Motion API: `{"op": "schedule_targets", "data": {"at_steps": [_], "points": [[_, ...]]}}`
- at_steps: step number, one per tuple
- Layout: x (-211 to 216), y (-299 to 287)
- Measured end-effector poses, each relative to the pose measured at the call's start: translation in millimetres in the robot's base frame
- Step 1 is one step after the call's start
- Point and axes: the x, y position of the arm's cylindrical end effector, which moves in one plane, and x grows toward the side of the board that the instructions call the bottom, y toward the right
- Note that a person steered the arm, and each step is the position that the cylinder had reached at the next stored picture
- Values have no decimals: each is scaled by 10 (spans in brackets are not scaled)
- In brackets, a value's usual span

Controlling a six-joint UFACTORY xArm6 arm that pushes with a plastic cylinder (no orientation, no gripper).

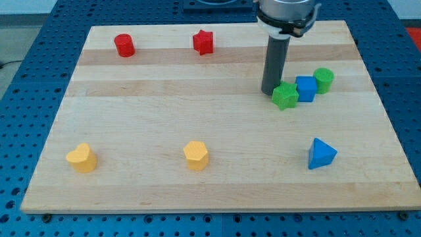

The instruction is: Move the blue triangle in between the green circle and the blue cube

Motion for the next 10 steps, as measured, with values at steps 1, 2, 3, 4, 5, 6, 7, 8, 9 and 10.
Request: {"op": "schedule_targets", "data": {"at_steps": [1,2,3,4,5,6,7,8,9,10], "points": [[26,130],[181,-345],[898,-383],[1312,-234],[1507,-124],[1746,116],[1740,316],[1535,598],[1427,841],[1163,885]]}}
